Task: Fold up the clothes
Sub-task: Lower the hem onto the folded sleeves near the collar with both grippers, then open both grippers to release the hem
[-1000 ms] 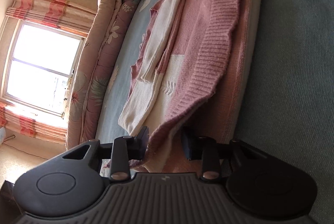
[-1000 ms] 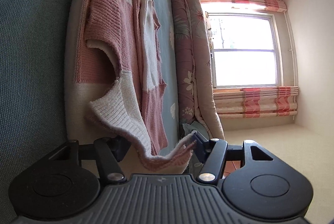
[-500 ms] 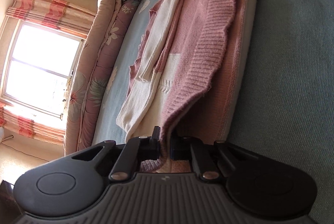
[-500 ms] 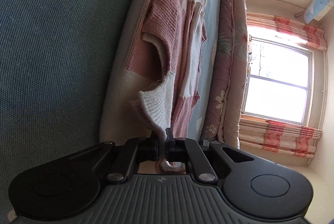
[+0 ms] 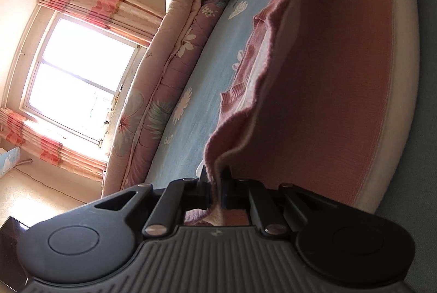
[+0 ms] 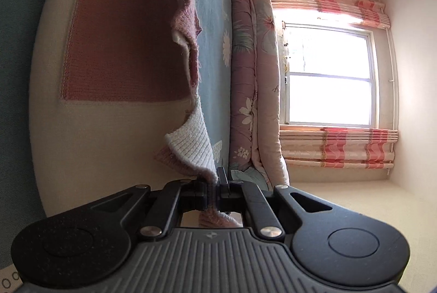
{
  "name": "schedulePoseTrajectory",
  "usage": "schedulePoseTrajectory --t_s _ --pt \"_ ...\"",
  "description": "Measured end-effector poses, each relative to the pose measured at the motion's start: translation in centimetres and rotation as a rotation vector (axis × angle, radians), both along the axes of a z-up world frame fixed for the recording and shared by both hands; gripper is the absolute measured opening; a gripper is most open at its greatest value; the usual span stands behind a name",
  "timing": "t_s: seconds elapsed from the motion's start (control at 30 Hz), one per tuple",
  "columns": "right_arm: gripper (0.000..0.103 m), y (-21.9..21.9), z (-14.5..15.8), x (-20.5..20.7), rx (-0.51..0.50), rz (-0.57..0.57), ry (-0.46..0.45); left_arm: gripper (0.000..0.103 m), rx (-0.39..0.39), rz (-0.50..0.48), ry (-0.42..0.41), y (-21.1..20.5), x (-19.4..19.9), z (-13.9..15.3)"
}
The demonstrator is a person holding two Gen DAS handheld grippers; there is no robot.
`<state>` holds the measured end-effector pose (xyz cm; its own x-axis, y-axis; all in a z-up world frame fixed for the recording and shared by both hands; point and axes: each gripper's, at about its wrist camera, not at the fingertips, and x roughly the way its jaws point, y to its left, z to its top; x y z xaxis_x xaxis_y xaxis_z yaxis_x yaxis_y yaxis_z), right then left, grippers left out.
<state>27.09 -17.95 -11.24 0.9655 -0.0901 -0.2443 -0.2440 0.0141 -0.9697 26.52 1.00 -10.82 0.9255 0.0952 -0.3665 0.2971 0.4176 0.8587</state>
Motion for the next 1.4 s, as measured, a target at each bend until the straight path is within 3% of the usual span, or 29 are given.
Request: schedulePoseTrajectory --t_s 0.4,0.77,0.83,0.9,0.97,1.03,1.07,1.17,1.23,1.33,1.4 --pt "0.008 -0.8 -0.3 9.0 0.085 -0.091 -0.036 0.006 -0.015 0.01 -0.008 0.3 9.0 0.6" --pt "0.008 -0.9 -3.8 15.7 0.128 -0.134 0.038 0.007 -0.064 0.048 0.097 1.1 14.1 -3.5" --pt "0.011 -1.1 -4.6 16.0 0.141 -0.139 0.046 0.016 -0.067 0.057 0.115 1.3 14.2 -4.4" --pt "0.016 -1.3 -5.3 16.1 0.157 -0.137 0.037 0.016 -0.072 0.059 0.12 1.5 13.9 -4.7" --pt "0.029 -1.5 -4.9 15.7 0.181 -0.145 0.007 0.018 -0.078 0.057 0.11 1.7 13.1 -4.2" --pt "0.06 -1.9 -4.0 14.9 0.2 -0.143 -0.035 0.024 -0.096 0.062 0.096 2.0 12.3 -3.3" --pt "0.064 -2.0 -3.4 14.2 0.215 -0.134 -0.039 0.031 -0.107 0.064 0.088 2.2 12.0 -2.7" --pt "0.067 -2.3 -2.1 12.1 0.26 -0.106 -0.023 0.04 -0.158 0.07 0.042 2.4 10.2 -0.3" --pt "0.067 -2.4 -1.9 11.0 0.276 -0.095 0.009 0.042 -0.225 0.068 0.06 2.4 9.3 0.7" --pt "0.067 -2.8 -2.4 11.5 0.326 -0.12 0.071 0.044 -0.326 0.019 0.179 1.8 8.4 1.1" --pt "0.066 -3.0 -2.7 11.7 0.378 -0.147 0.101 0.045 -0.33 0.004 0.229 1.2 8.1 0.1"
